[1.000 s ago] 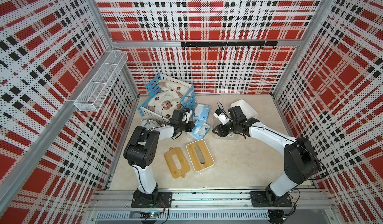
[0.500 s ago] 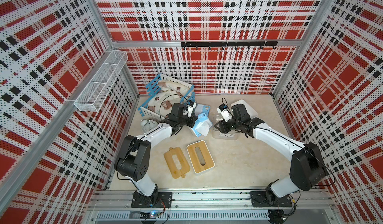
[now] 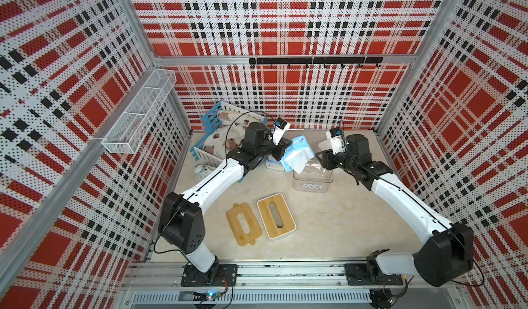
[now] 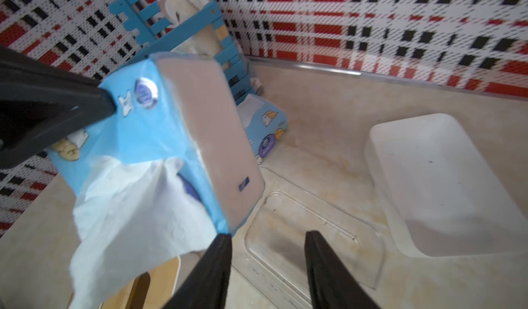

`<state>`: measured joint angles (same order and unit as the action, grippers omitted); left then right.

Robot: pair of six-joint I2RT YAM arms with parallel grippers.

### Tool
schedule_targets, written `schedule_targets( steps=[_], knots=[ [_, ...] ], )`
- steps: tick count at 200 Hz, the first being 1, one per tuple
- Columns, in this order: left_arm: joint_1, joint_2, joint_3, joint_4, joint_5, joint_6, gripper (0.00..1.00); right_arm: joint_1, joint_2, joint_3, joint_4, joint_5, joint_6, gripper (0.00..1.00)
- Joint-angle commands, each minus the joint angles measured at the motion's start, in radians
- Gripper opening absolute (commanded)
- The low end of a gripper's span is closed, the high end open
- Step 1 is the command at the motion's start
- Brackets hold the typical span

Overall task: Put the tissue paper into the tissue box
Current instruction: Pick up the paper towel from the center of the board, then place the paper towel in the tissue box.

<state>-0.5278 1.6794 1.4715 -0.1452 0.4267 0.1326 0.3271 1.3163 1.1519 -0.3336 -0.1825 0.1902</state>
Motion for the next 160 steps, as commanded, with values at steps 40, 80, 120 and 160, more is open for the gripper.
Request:
schedule_targets(
  steps=[40,80,120,160],
  knots=[
    [-0.087,0.243,0.302,-0.245,0.053,0.159,0.00,-0.036,-0.103,0.048,-0.078,0.378,-0.021,0.60],
    [-0.096,0.380,0.453,-0.334,0.100,0.214,0.00,-0.037,-0.098,0.056,-0.134,0.585,-0.047,0.61],
    [-0.110,0.516,0.601,-0.457,0.128,0.271,0.00,-0.037,-0.092,0.027,-0.126,0.522,-0.043,0.61],
    [-0.115,0.598,0.673,-0.530,0.132,0.322,0.00,-0.036,-0.075,0.001,-0.138,0.503,-0.042,0.61]
  ],
)
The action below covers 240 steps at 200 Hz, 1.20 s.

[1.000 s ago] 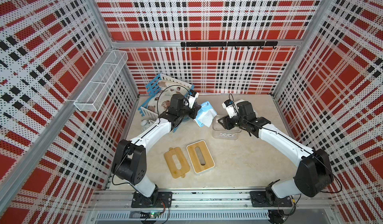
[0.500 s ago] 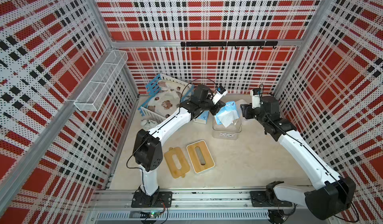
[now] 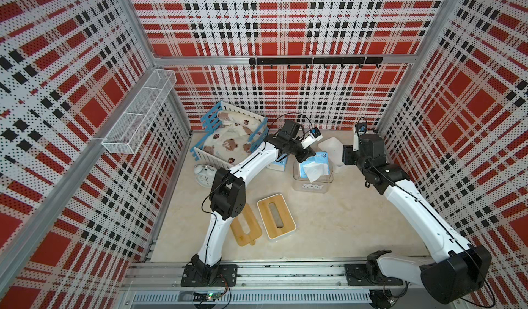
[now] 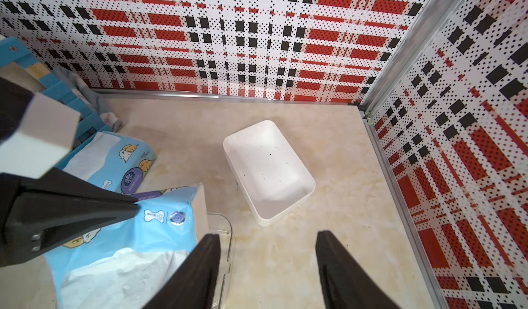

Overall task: Put the tissue paper into the tissue box
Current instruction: Place the paper towel in the tissue box.

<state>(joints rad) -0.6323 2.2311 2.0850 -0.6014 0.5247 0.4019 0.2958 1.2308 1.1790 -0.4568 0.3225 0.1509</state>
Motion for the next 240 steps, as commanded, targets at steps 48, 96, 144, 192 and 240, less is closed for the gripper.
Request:
schedule_targets(
  steps=[48,96,144,192,240],
  knots=[
    [-0.011,0.138,0.131,-0.093,0.039,0.066,0.00,-0.006,0.034,-0.078,-0.007,-0.078,0.026,0.61],
    [-0.004,0.194,0.181,-0.095,0.020,0.068,0.00,-0.006,0.054,-0.124,0.009,-0.112,0.045,0.61],
    [0.009,0.206,0.196,-0.095,0.050,0.034,0.00,-0.006,0.071,-0.138,0.016,-0.144,0.050,0.60],
    [0.002,0.205,0.174,-0.100,0.049,0.012,0.00,-0.006,0.087,-0.144,0.024,-0.151,0.050,0.60],
    [-0.010,0.205,0.162,-0.098,0.040,-0.009,0.09,-0.006,0.091,-0.151,0.027,-0.153,0.050,0.60]
  ],
)
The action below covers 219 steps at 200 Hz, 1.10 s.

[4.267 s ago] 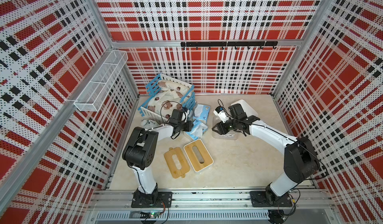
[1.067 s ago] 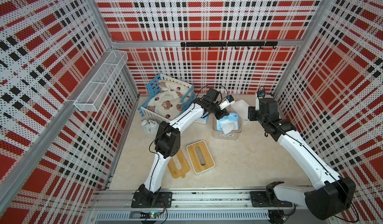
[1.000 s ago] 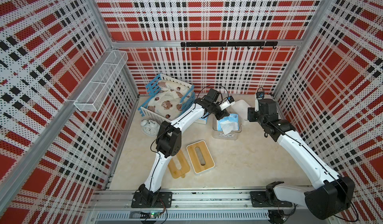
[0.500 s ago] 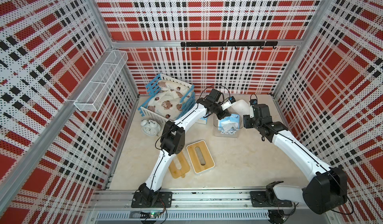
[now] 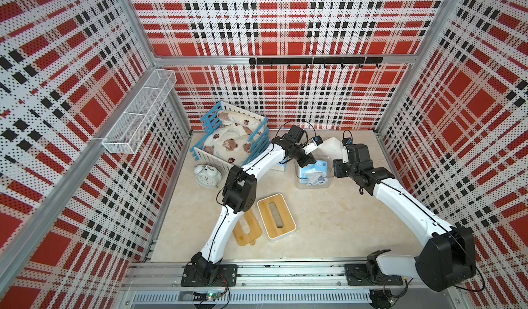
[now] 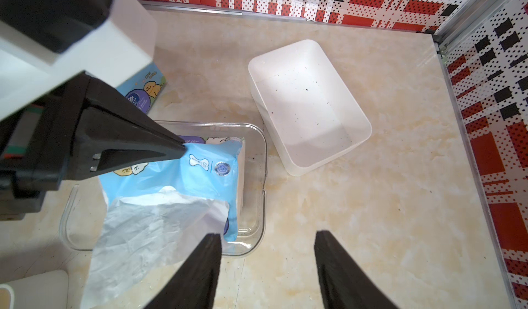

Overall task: Put the tissue paper into the tissue box
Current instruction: Place the paper towel in the tissue box, then adjust the tissue box at the center of the board.

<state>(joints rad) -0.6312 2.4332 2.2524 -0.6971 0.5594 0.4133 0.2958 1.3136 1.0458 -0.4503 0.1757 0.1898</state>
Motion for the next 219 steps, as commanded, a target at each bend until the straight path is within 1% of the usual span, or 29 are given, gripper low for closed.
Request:
schedule_targets(
  steps=[1,45,83,105,135,173,192,219],
  knots=[
    [-0.011,0.003,-0.005,-0.002,0.004,-0.020,0.09,-0.005,0.009,-0.018,0.020,-0.006,0.012,0.60],
    [-0.019,-0.014,-0.005,-0.001,-0.001,-0.035,0.24,-0.006,0.018,-0.027,0.028,-0.022,0.019,0.60],
    [-0.025,-0.050,-0.017,0.013,-0.025,-0.054,0.32,-0.006,0.035,-0.047,0.059,-0.088,0.037,0.60],
    [-0.025,-0.102,-0.065,0.057,-0.043,-0.089,0.38,-0.006,0.057,-0.051,0.075,-0.125,0.043,0.61],
    [-0.023,-0.226,-0.229,0.200,-0.083,-0.176,0.43,-0.015,0.089,-0.047,0.091,-0.141,0.045,0.62],
    [-0.003,-0.408,-0.481,0.431,-0.159,-0.349,0.48,-0.056,0.132,-0.046,0.128,-0.235,0.065,0.61],
    [0.024,-0.496,-0.613,0.545,-0.207,-0.448,0.49,-0.058,0.154,-0.042,0.134,-0.253,0.066,0.61],
    [0.078,-0.606,-0.802,0.683,-0.266,-0.587,0.49,-0.059,0.169,-0.054,0.134,-0.246,0.062,0.60]
  ],
)
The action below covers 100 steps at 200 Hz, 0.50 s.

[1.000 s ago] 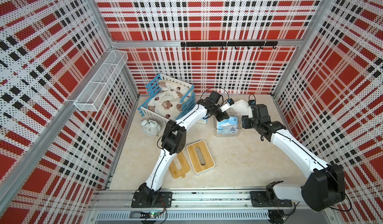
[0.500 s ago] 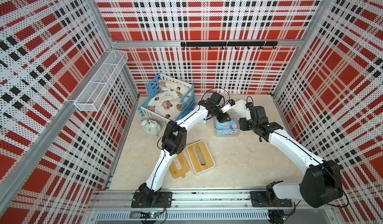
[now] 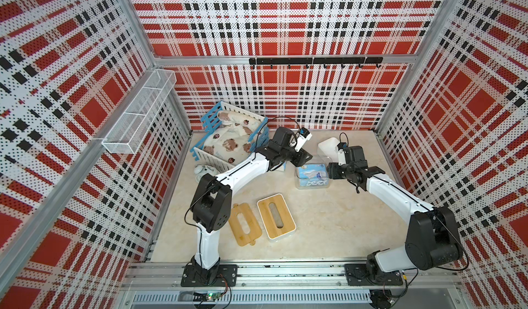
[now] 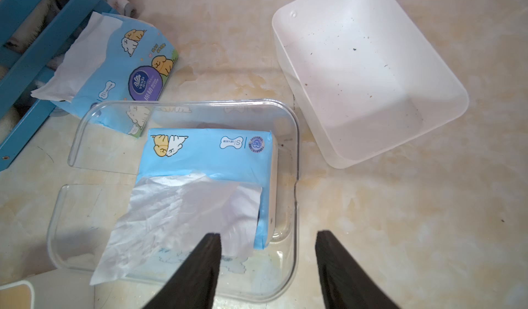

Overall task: Put the tissue paper into the tissue box
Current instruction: Adjust the tissue box at the center of the board.

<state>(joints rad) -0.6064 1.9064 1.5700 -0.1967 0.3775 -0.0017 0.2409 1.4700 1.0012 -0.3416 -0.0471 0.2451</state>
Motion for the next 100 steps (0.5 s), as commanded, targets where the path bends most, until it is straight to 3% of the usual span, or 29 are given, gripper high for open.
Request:
schedule_targets(
  steps=[1,39,78,100],
  knots=[
    [0.056,-0.083,-0.126,0.187,-0.087,-0.176,0.49,-0.003,0.013,-0.010,0.026,-0.023,0.007,0.60],
    [0.133,-0.214,-0.360,0.339,-0.162,-0.310,0.49,-0.004,0.035,-0.026,0.051,-0.120,0.008,0.59],
    [0.175,-0.348,-0.547,0.385,-0.287,-0.357,0.49,0.002,0.038,-0.050,0.104,-0.271,0.025,0.56],
    [0.180,-0.419,-0.628,0.376,-0.344,-0.363,0.49,0.004,0.006,-0.039,0.064,-0.170,0.010,0.56]
  ],
)
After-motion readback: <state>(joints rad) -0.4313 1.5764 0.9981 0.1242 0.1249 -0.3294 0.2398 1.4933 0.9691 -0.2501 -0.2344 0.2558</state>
